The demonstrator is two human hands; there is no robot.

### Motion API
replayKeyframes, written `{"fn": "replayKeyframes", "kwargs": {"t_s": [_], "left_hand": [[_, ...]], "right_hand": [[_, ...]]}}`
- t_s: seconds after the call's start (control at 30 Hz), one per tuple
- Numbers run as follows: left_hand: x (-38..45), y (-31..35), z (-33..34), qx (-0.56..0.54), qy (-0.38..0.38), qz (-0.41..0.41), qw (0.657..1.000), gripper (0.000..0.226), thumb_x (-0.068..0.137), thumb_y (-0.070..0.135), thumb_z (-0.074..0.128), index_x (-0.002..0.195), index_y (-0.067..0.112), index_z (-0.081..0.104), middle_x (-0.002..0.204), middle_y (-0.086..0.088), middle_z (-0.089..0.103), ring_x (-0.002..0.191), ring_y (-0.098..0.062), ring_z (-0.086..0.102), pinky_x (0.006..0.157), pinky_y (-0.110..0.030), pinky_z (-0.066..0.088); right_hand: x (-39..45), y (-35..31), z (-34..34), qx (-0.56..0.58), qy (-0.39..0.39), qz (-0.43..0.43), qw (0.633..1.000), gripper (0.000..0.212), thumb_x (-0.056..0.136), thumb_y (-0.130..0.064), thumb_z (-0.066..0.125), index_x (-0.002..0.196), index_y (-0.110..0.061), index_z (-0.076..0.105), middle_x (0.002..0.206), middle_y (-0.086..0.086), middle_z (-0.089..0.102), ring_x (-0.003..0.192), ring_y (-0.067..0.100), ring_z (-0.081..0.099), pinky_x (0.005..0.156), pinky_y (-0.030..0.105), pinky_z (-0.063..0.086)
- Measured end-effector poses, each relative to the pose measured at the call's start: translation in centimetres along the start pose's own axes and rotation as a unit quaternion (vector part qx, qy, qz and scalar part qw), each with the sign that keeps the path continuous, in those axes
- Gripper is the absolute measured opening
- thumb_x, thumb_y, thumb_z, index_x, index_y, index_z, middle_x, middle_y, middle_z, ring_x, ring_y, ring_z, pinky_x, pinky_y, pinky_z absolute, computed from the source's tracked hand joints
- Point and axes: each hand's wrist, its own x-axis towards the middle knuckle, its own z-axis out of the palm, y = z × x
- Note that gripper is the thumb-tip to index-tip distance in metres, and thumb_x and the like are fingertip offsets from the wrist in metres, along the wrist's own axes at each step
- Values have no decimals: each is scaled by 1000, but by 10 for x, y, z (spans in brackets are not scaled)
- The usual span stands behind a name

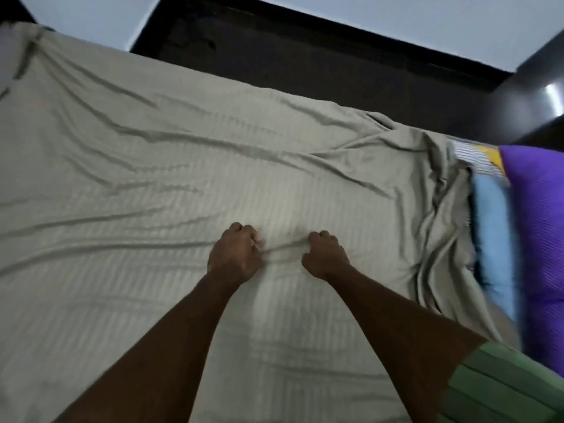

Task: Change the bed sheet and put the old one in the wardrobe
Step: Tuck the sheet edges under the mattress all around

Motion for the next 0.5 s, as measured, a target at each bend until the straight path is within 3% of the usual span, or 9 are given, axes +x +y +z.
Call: {"fn": "replayKeyframes", "kwargs": {"t_s": [0.1,0.23,0.5], "left_hand": [[-15,42,34,3,-37,17,999,21,91,20,61,110,26,65,117,2,54,110,-22,60,93,-43,53],[-34,130,71,-28,-23,39,999,19,90,21,64,108,26,67,114,3,54,107,-22,61,93,-42,53],[-98,310,103,-9,-60,84,995,20,90,26,64,109,24,70,119,-8,61,111,-26,62,99,-41,51]], "right_hand": [[-26,68,1,16,6,32,999,49,94,-25,56,140,-10,48,140,12,47,131,32,44,107,45,44],[-63,138,-27,40,54,50,997,46,94,-28,58,135,-8,50,136,14,49,130,34,46,105,43,45],[-154,227,-105,88,117,39,988,54,88,-32,64,137,-12,53,140,14,49,135,33,44,108,40,42]]}}
